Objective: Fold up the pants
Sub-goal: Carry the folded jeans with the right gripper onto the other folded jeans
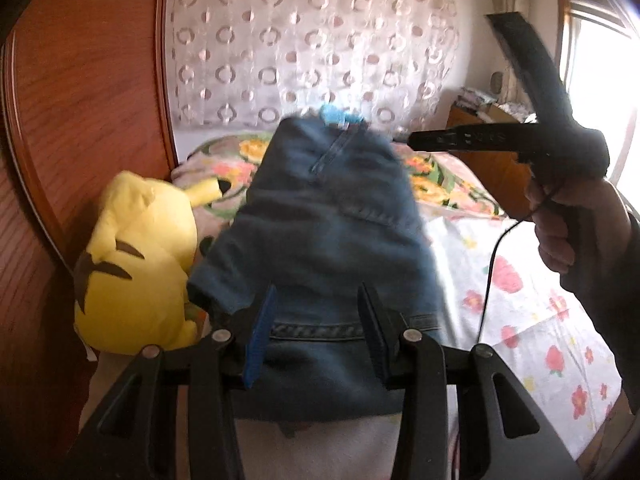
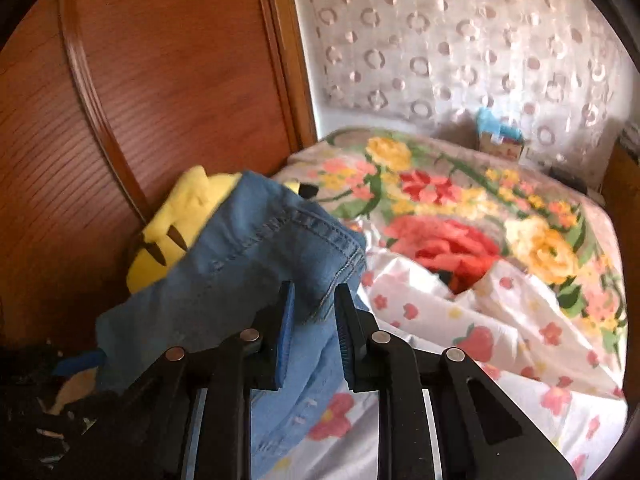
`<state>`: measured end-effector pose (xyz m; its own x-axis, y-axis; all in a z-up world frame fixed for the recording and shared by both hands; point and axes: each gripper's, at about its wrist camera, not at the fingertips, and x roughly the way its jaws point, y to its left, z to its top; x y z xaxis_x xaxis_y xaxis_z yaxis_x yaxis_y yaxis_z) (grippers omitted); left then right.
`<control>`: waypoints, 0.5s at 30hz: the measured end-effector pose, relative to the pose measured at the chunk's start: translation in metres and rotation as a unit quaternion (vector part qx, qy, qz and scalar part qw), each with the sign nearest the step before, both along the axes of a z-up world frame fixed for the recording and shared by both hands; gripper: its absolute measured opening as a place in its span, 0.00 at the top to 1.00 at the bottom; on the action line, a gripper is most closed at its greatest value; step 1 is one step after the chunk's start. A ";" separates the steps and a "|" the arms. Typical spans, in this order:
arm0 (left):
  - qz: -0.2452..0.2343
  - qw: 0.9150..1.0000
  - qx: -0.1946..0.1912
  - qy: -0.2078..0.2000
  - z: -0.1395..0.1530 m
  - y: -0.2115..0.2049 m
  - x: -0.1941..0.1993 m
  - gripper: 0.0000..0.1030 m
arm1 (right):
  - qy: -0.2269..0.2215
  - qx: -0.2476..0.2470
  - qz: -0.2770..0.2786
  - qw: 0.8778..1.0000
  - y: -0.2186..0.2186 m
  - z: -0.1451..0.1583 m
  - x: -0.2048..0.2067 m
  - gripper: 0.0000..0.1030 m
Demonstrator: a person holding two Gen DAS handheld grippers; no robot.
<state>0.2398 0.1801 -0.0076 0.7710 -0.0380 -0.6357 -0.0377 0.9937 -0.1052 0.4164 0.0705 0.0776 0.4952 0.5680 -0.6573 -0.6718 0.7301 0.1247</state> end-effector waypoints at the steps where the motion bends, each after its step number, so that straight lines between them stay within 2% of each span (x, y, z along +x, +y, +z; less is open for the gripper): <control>1: -0.002 1.000 0.000 -0.006 0.006 -0.003 -0.004 0.60 | -0.007 0.005 0.002 1.000 -0.006 0.009 -0.011 0.82; 6: -0.015 0.999 0.005 -0.038 0.034 -0.022 -0.030 0.60 | -0.031 0.049 0.008 0.998 -0.052 0.054 -0.072 0.82; 13: -0.030 0.996 0.030 -0.073 0.067 -0.059 -0.072 0.60 | -0.065 0.069 -0.025 0.995 -0.116 0.086 -0.149 0.81; 15: -0.033 0.996 0.035 -0.081 0.073 -0.070 -0.084 0.60 | -0.071 0.069 -0.039 0.994 -0.131 0.089 -0.165 0.72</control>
<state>0.1562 0.1103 0.0658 0.8605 -0.0531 -0.5067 0.0406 0.9985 -0.0357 0.2510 -0.0605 0.1667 0.6239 0.6047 -0.4951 -0.6320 0.7630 0.1355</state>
